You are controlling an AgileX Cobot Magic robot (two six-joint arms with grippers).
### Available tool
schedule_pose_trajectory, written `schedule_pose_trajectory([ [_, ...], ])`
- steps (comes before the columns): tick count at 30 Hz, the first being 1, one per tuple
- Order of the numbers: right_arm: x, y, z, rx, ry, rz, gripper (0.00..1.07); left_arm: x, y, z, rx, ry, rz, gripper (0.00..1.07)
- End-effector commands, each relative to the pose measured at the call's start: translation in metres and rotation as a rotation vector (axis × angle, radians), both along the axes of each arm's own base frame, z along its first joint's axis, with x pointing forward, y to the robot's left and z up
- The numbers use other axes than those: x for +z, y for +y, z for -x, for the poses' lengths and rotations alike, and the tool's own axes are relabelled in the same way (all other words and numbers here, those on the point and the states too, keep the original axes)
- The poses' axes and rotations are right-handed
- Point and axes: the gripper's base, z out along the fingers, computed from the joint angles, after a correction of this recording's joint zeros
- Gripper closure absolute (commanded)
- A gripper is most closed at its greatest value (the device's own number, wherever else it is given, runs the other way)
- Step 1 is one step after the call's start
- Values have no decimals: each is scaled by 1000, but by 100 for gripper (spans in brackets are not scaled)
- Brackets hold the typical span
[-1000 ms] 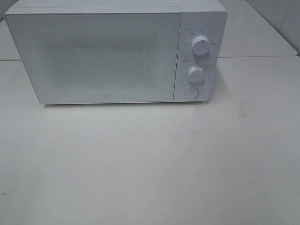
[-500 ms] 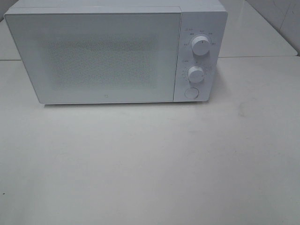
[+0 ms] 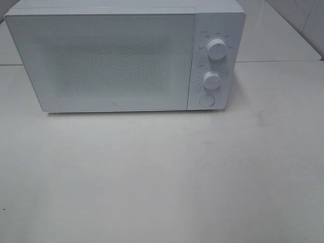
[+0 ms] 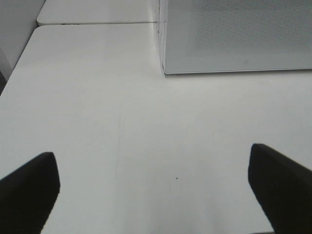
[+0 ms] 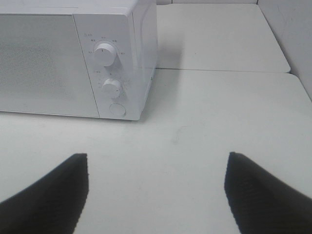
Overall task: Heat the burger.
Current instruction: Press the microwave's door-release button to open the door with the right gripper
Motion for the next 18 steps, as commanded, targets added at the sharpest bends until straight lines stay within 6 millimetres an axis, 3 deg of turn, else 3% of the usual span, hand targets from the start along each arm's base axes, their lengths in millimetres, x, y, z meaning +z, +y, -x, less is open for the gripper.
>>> schedule_pose_trajectory([
  [1,8,3,-21,-4,-5,10,32,-1,0,2,1,-19,12,6],
  [18,1,15,-101,-23,68,-39,32,-1,0,2,1,-19,12,6],
])
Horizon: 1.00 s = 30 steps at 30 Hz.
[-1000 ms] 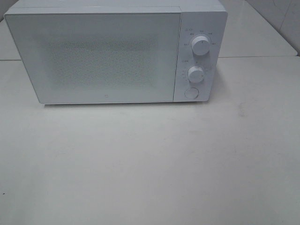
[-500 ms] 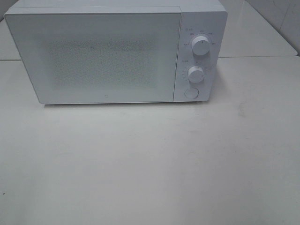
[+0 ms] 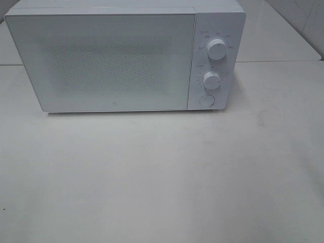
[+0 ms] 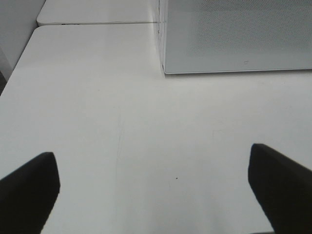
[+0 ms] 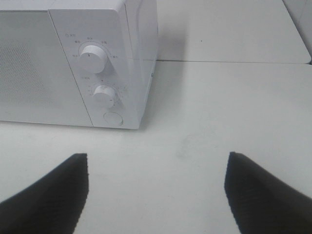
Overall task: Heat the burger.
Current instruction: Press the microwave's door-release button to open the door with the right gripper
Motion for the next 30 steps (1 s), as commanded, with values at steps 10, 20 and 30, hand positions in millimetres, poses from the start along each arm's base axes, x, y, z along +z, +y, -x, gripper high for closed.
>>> schedule_pose_trajectory([
  [10,-10,7,-60,-23,-61,-35,32,-1,0,2,1,-19,12,6],
  [20,-27,12,-96,-23,-134,-46,32,-1,0,2,1,-19,12,6],
  [30,-85,15,-111,-25,-296,-68,32,-1,0,2,1,-19,12,6],
])
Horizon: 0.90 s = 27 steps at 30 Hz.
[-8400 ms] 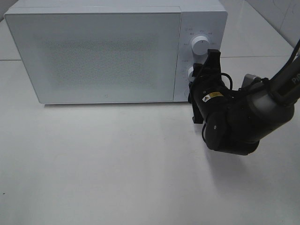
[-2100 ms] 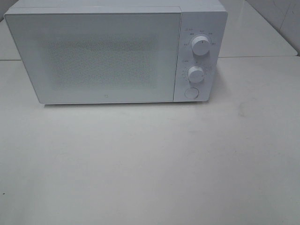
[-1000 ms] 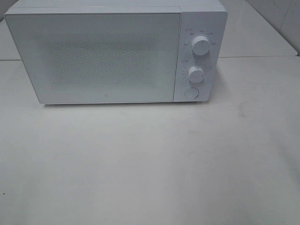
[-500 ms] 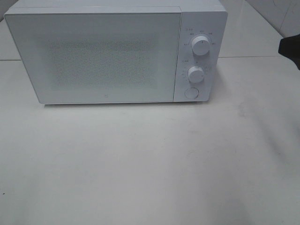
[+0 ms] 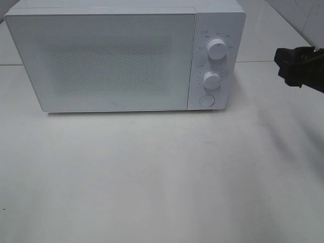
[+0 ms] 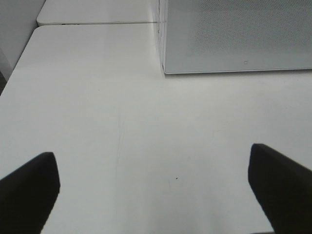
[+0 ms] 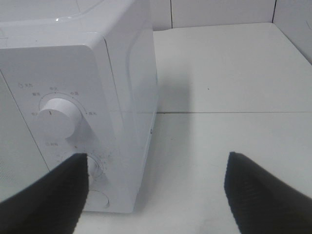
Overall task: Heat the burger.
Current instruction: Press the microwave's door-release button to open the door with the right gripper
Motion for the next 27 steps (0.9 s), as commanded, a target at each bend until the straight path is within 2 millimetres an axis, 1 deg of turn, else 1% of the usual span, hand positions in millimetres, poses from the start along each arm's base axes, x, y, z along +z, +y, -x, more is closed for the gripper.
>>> schedule_pose_trajectory([
  [1,-4,-1,-2,-8,-75,-17,32,-1,0,2,1,-19,12,6],
  [2,-9,-1,-2,-8,-81,-17,32,-1,0,2,1,-19,12,6],
  [3,-9,-1,-2,-8,-81,-17,32,-1,0,2,1,-19,12,6],
  [4,-18,-1,-4,-8,-77,-15,32,-1,0,2,1,-19,12,6],
  [5,-22,-1,-5,-9,-72,-15,32,-1,0,2,1,-19,12,6],
  [6,-22,-1,-5,-9,-72,-15,32,-1,0,2,1,-19,12,6],
  [7,-29,-1,-6,-18,-65,-18,32,-1,0,2,1,-19,12,6],
  [8,-37,2,-5,-21,-54,-22,32,-1,0,2,1,-19,12,6],
  [11,-41,5,-4,-27,-54,-19,32,-1,0,2,1,-19,12,6],
  [13,-54,15,1,-34,-64,42,32,-1,0,2,1,-19,12,6],
  [14,-54,15,1,-34,-64,42,32,-1,0,2,1,-19,12,6],
  [16,-61,25,3,-52,-64,63,32,-1,0,2,1,-19,12,6],
  [17,-61,25,3,-52,-64,63,32,-1,0,2,1,-19,12,6],
  [18,-66,34,5,-44,-59,74,32,-1,0,2,1,-19,12,6],
  [19,-66,34,5,-44,-59,74,32,-1,0,2,1,-19,12,6],
  [21,-72,46,9,-38,-52,88,32,-1,0,2,1,-19,12,6],
  [23,-73,49,10,-38,-56,89,32,-1,0,2,1,-19,12,6],
  [24,-76,56,13,-32,-58,95,32,-1,0,2,1,-19,12,6],
  [25,-76,56,13,-32,-58,95,32,-1,0,2,1,-19,12,6],
  [27,-79,66,15,-35,-47,95,32,-1,0,2,1,-19,12,6],
])
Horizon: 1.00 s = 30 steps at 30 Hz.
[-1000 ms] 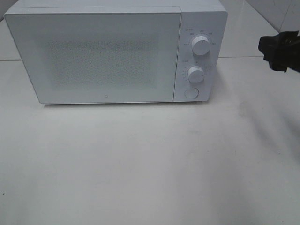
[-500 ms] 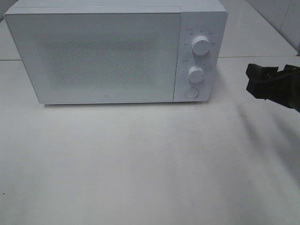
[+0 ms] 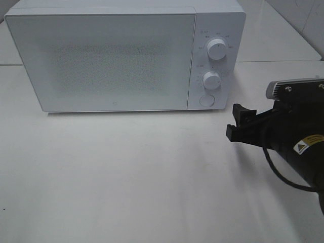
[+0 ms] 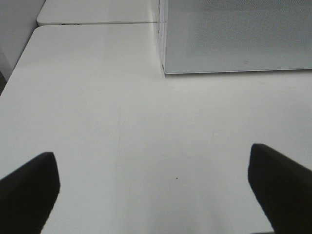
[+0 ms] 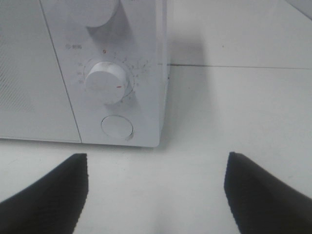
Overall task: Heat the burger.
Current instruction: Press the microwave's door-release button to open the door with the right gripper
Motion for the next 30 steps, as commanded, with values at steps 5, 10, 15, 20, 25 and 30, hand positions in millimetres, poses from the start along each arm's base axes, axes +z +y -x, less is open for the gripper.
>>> schedule_pose_trajectory([
  [5,5,25,-1,7,-81,28,32,-1,0,2,1,-19,12,6],
  [10,7,34,-2,24,-85,32,32,-1,0,2,1,-19,12,6],
  [15,5,34,-2,27,-65,29,32,-1,0,2,1,-19,12,6],
  [20,2,35,-1,0,-12,-88,33,-1,0,2,1,-19,12,6],
  [25,2,35,-1,-62,16,-306,37,-1,0,2,1,-19,12,6],
  [30,0,35,0,-146,71,-589,45,-1,0,2,1,-19,12,6],
])
